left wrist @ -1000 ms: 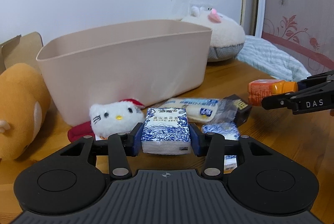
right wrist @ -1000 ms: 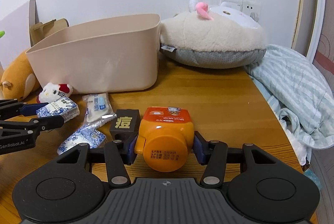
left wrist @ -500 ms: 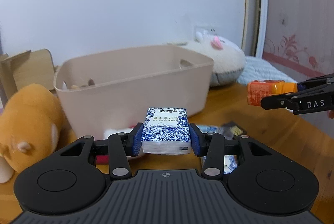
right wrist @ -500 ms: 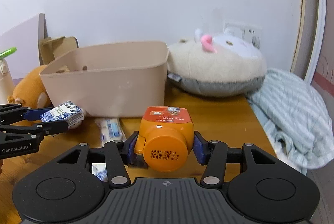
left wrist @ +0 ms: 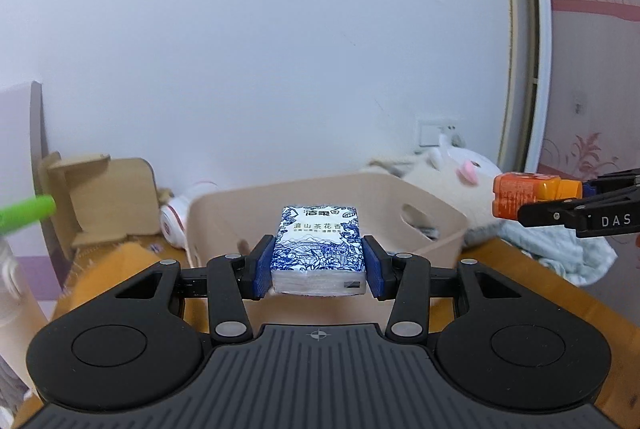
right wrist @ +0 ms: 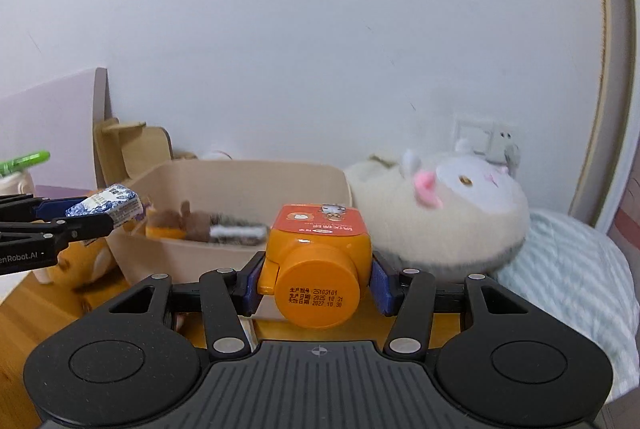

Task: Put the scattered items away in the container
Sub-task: 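Lift both held items over the beige basket and open both tools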

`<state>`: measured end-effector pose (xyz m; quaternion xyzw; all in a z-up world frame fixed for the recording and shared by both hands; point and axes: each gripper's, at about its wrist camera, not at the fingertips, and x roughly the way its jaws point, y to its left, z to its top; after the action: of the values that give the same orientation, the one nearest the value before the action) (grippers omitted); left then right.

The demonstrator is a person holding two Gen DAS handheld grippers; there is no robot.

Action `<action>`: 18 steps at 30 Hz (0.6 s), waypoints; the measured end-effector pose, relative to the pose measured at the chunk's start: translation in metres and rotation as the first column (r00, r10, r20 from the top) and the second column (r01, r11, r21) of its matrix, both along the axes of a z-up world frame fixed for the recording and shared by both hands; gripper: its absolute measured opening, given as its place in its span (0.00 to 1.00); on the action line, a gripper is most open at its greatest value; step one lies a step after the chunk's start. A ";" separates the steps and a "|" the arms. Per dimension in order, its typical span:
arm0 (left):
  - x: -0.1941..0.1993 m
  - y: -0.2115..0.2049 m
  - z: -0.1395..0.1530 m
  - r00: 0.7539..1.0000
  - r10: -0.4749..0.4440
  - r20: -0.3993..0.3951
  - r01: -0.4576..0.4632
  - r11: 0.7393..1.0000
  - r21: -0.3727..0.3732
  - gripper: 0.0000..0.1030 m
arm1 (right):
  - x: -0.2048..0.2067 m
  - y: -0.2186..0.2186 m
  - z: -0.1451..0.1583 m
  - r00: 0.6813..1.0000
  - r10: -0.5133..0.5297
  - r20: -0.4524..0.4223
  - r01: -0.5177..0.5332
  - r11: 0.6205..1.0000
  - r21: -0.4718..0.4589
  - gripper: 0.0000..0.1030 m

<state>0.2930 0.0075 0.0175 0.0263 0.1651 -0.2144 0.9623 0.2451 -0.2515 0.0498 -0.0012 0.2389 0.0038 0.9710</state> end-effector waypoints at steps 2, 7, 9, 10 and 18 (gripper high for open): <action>0.009 0.001 0.004 1.000 0.007 0.006 -0.007 1.000 0.004 0.45 | 0.008 0.003 0.004 1.000 0.009 0.003 -0.009 1.000 0.000 0.48; 0.030 0.003 0.008 1.000 0.025 0.003 -0.025 1.000 0.018 0.45 | 0.031 0.005 0.005 1.000 0.026 -0.004 -0.026 0.999 0.036 0.48; 0.040 0.003 0.008 0.999 0.033 -0.002 -0.032 0.999 0.032 0.45 | 0.043 0.006 0.005 0.999 0.031 -0.014 -0.031 0.999 0.040 0.48; 0.046 0.001 0.008 0.999 0.037 -0.005 -0.037 0.999 0.038 0.45 | 0.048 0.007 0.004 0.999 0.032 -0.017 -0.032 0.999 0.036 0.48; 0.088 -0.015 0.002 0.995 0.081 -0.059 -0.076 0.995 0.071 0.45 | 0.091 0.021 -0.006 0.997 0.058 -0.049 -0.058 0.998 0.008 0.48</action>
<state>0.3812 -0.0073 0.0195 0.0464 0.2029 -0.1713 0.9630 0.3362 -0.2302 0.0435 -0.0050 0.2625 0.0328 0.9644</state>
